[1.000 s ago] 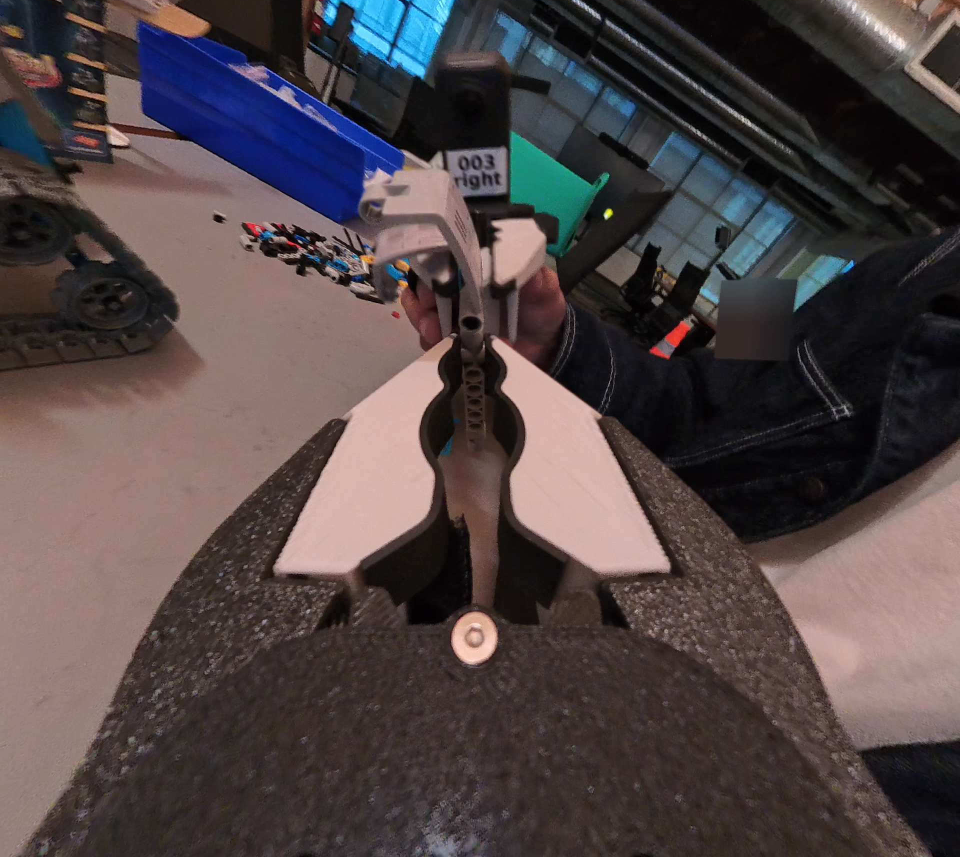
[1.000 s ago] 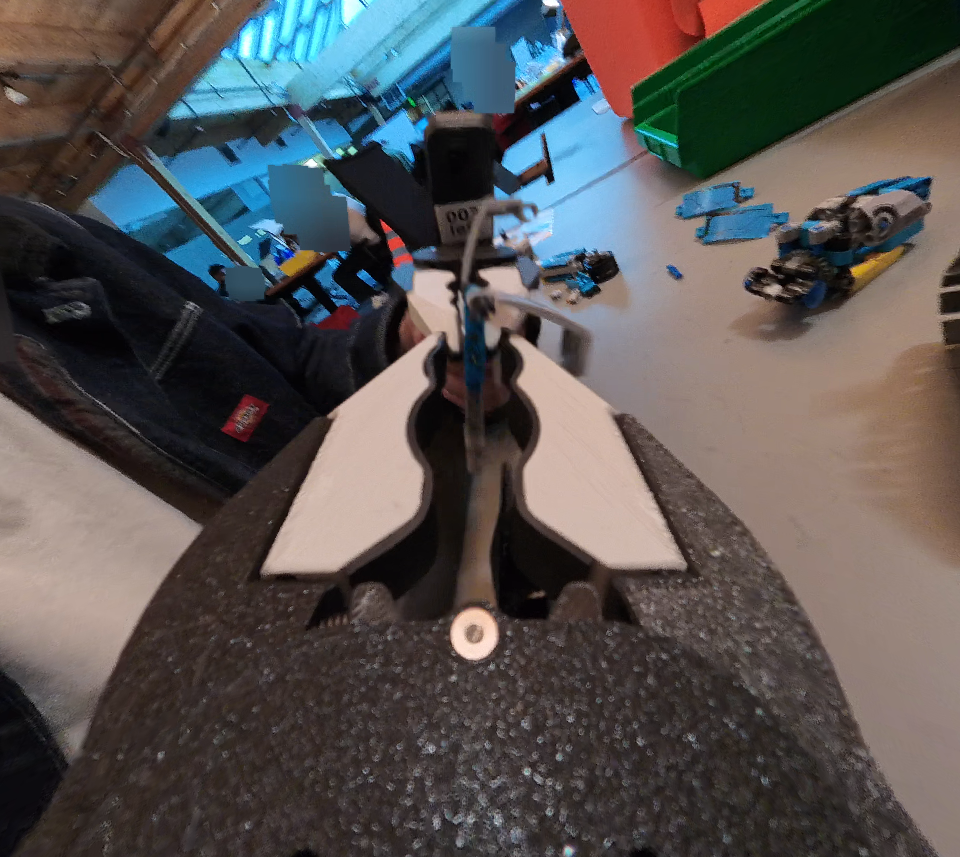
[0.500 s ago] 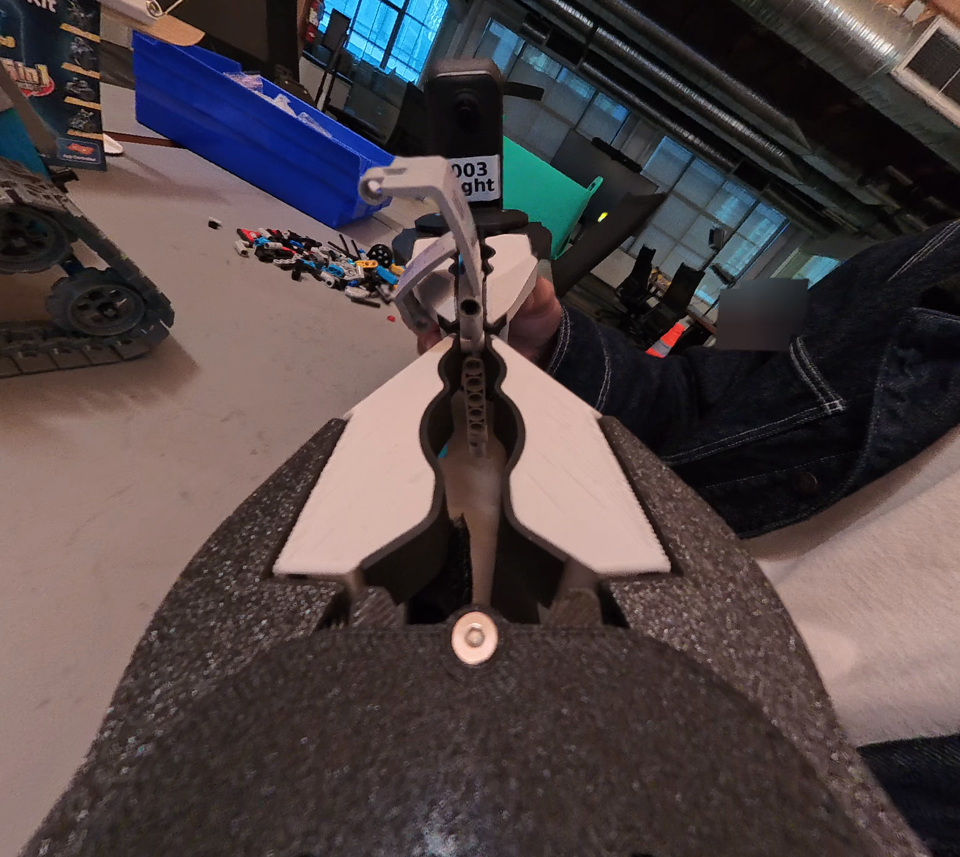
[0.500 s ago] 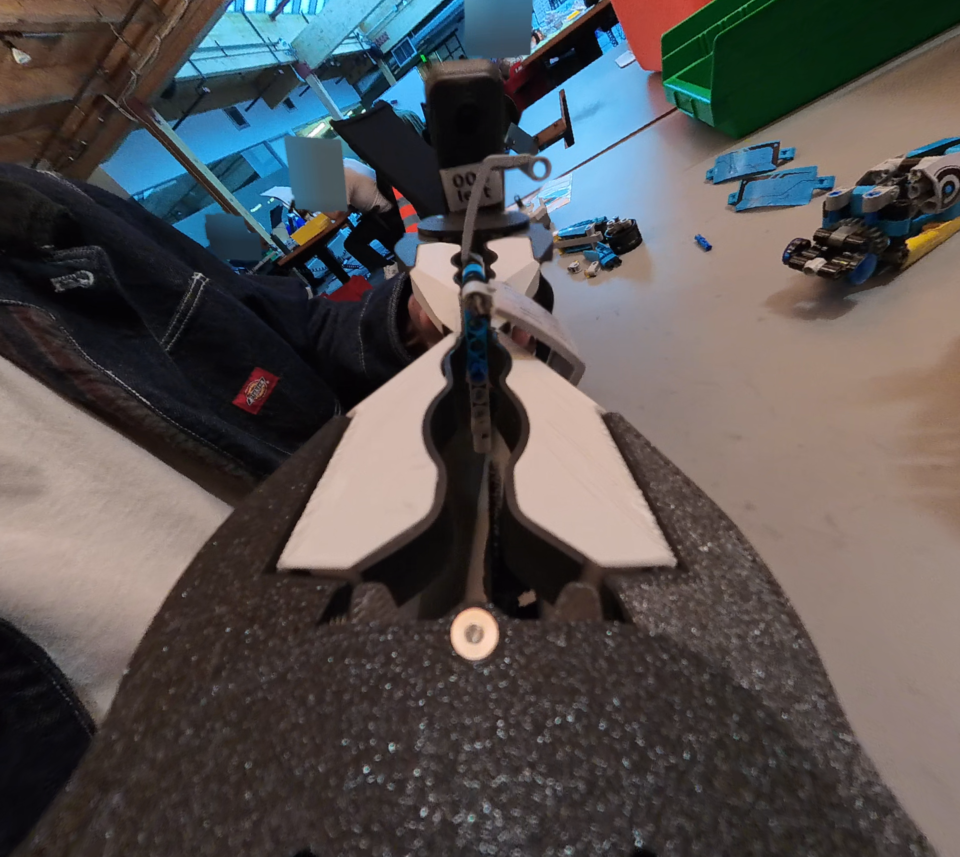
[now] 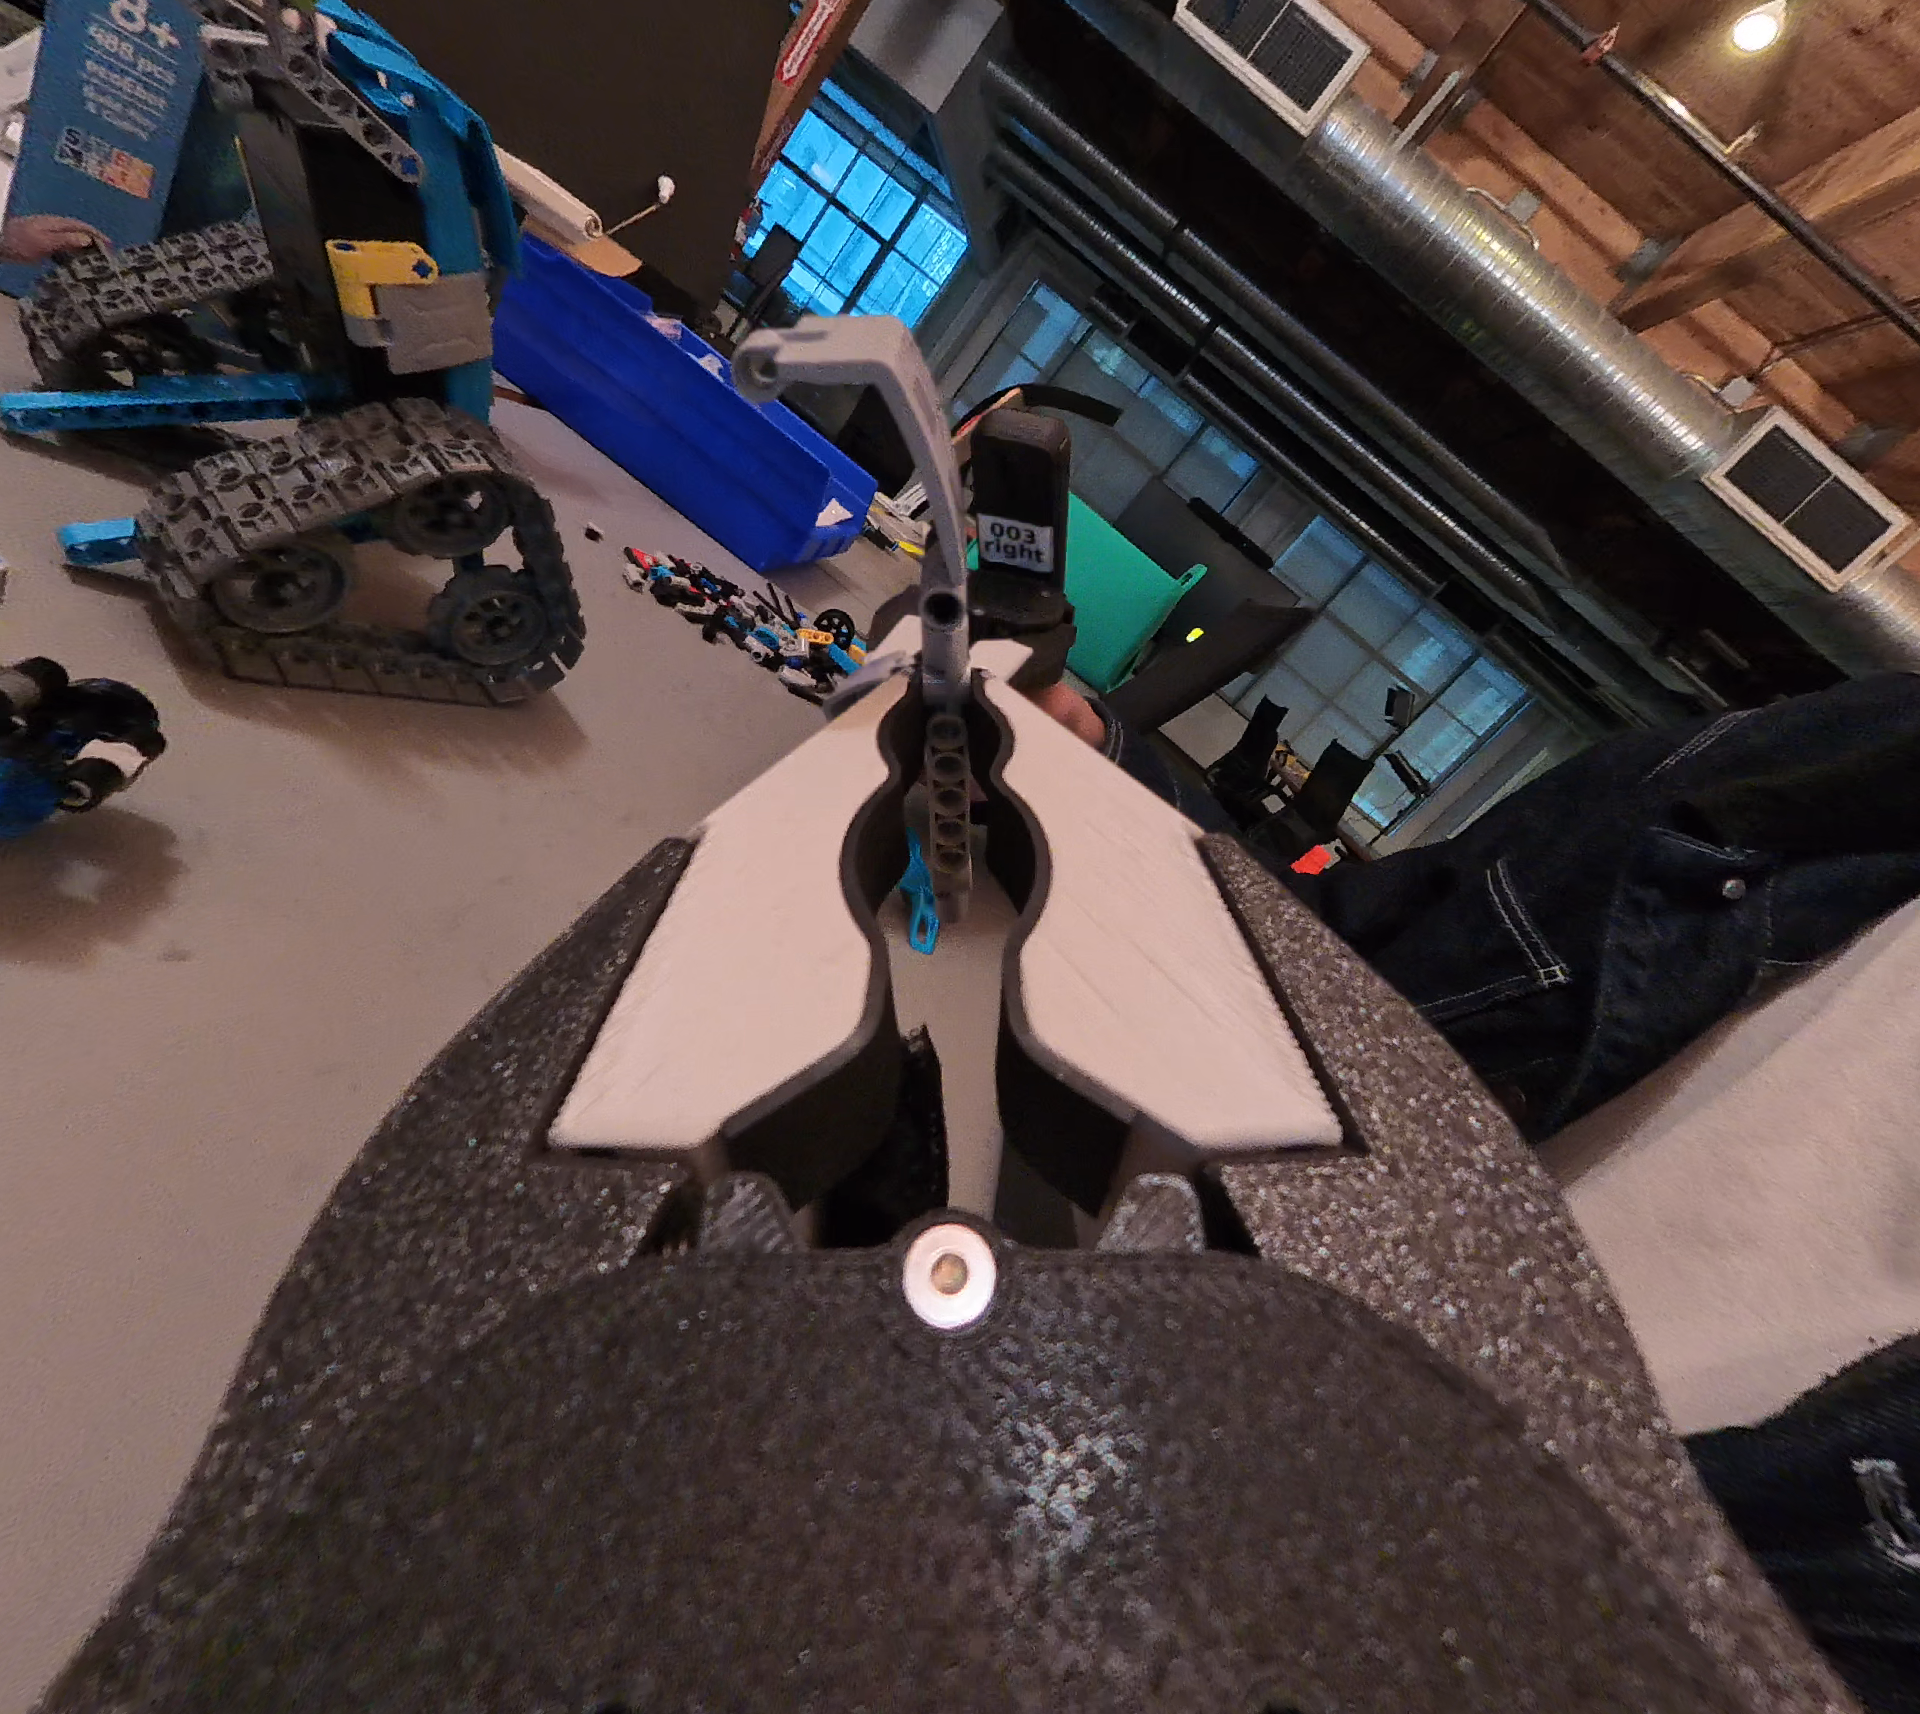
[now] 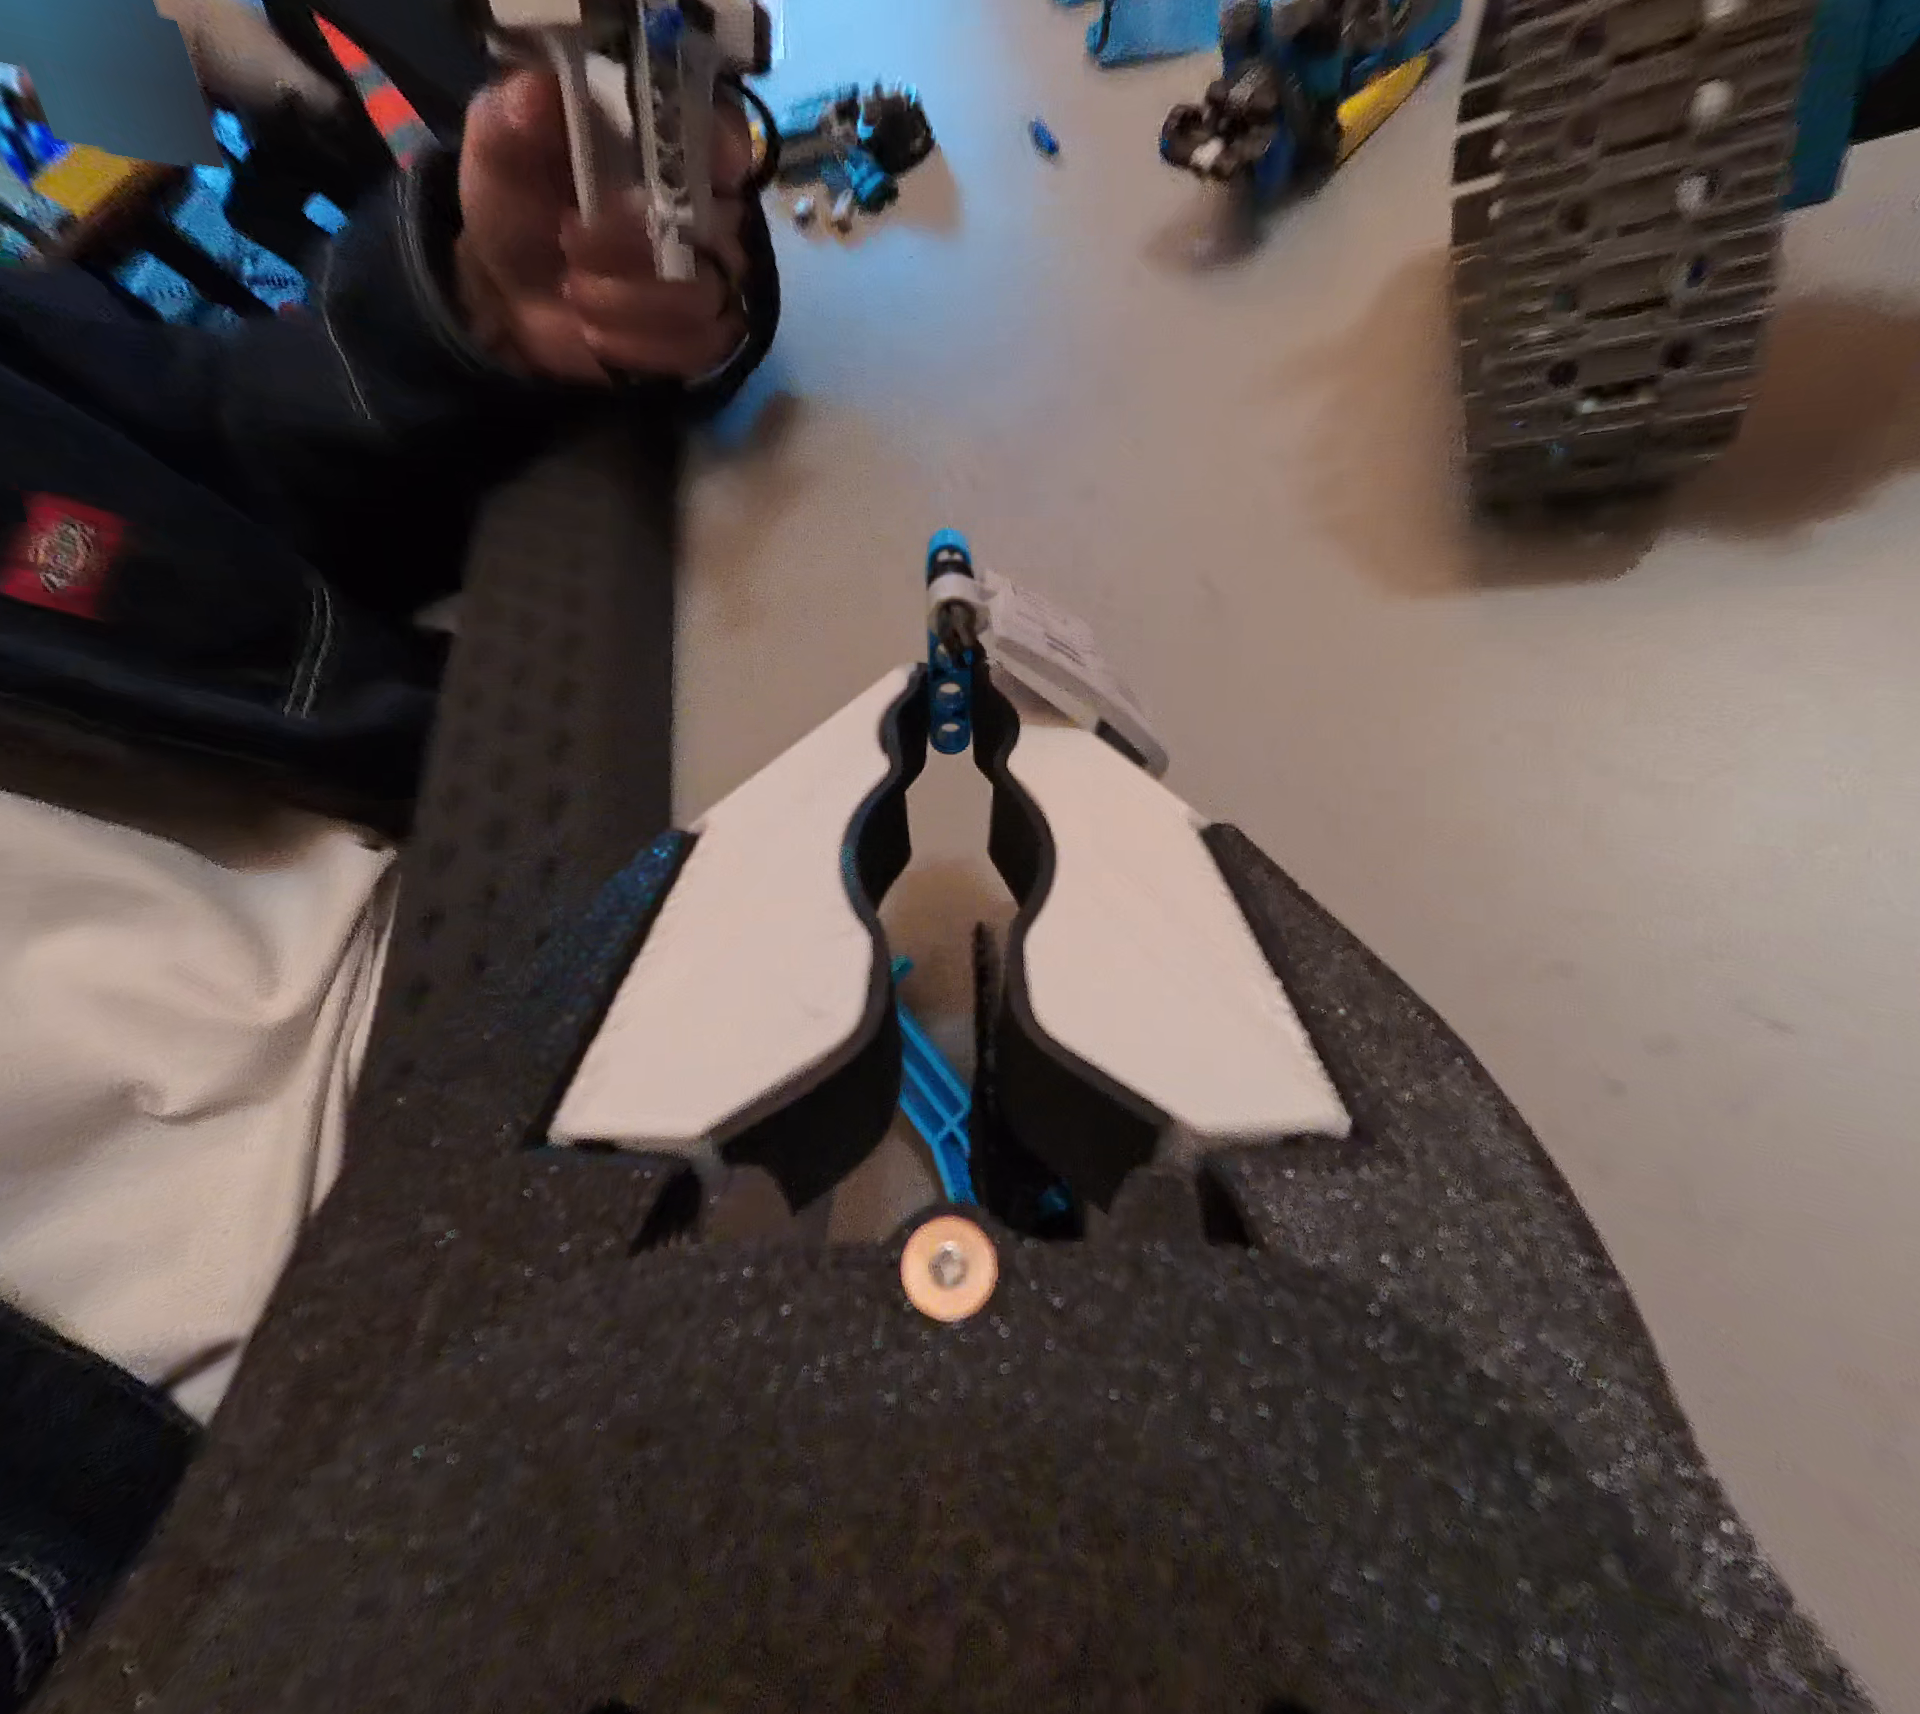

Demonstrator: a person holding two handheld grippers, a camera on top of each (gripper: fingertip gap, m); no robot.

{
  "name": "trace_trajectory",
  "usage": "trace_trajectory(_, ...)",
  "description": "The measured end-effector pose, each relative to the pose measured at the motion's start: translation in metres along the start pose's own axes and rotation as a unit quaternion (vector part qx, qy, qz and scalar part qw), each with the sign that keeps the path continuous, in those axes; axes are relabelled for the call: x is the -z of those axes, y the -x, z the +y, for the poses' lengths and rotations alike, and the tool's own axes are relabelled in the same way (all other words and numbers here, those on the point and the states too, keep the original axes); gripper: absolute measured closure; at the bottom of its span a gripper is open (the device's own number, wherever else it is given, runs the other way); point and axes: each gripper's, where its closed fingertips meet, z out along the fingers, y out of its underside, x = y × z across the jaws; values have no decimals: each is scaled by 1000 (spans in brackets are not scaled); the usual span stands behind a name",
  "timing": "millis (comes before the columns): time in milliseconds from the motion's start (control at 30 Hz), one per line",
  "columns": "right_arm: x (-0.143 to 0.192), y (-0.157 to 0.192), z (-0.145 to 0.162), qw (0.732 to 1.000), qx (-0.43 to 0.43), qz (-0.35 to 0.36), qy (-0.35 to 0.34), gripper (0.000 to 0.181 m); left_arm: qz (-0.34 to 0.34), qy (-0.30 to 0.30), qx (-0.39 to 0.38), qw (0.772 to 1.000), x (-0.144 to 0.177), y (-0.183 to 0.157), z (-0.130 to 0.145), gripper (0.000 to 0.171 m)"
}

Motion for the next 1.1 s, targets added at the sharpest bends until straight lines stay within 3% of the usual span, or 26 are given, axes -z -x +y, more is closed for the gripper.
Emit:
trace_trajectory(167, -12, -10, 23, 996, 36, 46, 71, 172, 21, 21, 3, 1000, -12, -10, 11, 166)
trace_trajectory(233, -13, -13, 29, 994, 38, 55, 91, 154, 26, 33, -2, 999, -18, -14, 17, 166)
trace_trajectory(333, -3, -13, 17, 995, 38, 63, 62, 143, 30, 50, -19, 998, -25, -20, 25, 166)
trace_trajectory(433, 8, 7, -21, 999, 18, 28, -42, 144, 33, 62, -43, 997, -30, -26, 31, 166)
trace_trajectory(533, -2, 62, -62, 984, -2, -99, -150, 152, 44, 67, -62, 995, -38, -35, 36, 166)
trace_trajectory(667, -24, 87, -63, 977, -19, -159, -143, 158, 39, 70, -71, 994, -44, -37, 40, 166)
trace_trajectory(933, -29, 87, -62, 979, -10, -144, -143, 178, 49, 80, -79, 992, -46, -41, 44, 166)
trace_trajectory(1100, -27, 88, -63, 977, -15, -151, -148, 180, 51, 82, -85, 992, -46, -43, 45, 166)
